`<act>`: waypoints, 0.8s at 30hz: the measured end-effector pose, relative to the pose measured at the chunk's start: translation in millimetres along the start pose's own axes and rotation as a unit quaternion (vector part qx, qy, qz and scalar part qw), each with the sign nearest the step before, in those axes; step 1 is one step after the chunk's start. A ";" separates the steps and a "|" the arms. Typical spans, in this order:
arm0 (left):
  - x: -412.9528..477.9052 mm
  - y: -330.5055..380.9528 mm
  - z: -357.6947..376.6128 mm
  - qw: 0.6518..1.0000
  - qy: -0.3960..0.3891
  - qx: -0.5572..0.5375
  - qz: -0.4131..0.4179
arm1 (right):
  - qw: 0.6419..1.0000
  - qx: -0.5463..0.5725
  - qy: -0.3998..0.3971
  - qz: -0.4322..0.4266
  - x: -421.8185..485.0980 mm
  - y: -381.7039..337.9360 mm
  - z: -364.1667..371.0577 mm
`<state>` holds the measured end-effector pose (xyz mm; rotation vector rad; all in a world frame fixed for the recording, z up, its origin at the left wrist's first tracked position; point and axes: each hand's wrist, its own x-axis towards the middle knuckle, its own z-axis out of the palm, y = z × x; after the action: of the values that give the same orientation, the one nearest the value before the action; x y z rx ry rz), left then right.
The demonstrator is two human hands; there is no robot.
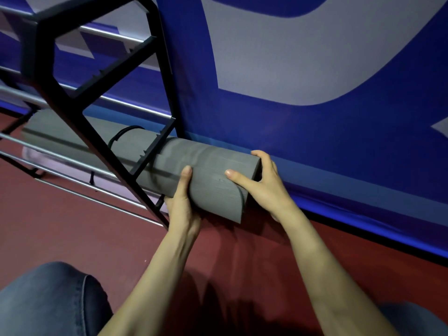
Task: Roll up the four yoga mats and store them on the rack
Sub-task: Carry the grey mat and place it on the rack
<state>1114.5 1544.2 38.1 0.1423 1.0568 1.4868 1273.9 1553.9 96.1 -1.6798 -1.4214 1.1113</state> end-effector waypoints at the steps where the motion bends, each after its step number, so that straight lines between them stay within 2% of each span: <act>1: 0.9 4.9 -0.7 1.000 0.014 -0.006 0.005 | 1.000 0.006 -0.001 -0.001 1.9 -1.2 5.8; 6: 14.0 22.4 0.7 0.995 0.091 -0.010 0.046 | 0.998 0.061 -0.027 -0.003 15.9 -13.6 41.1; 9: 19.7 16.0 1.2 0.993 0.102 0.023 0.045 | 0.995 0.086 -0.033 0.043 31.3 -19.9 56.8; 12: 12.7 3.0 -2.2 0.997 0.063 0.034 0.001 | 0.992 0.102 -0.021 0.070 38.2 -17.5 64.6; 14: 7.8 1.6 -1.7 0.999 -0.009 0.011 -0.050 | 0.990 0.119 -0.013 0.078 37.1 -15.1 67.9; 16: 6.1 1.9 -0.9 0.999 -0.037 0.006 -0.038 | 0.985 0.148 0.002 0.091 34.9 -14.1 70.4; 19: 6.9 9.0 -0.5 0.999 0.031 0.019 -0.022 | 0.979 0.173 0.002 0.107 38.8 -16.6 72.8; 24: 14.5 24.2 -6.1 0.997 0.065 0.028 -0.022 | 0.974 0.194 -0.032 0.115 46.8 -27.0 92.5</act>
<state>1089.4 1557.2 43.7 0.0618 1.2002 1.4419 1180.9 1601.6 72.8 -1.5591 -0.9785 1.4755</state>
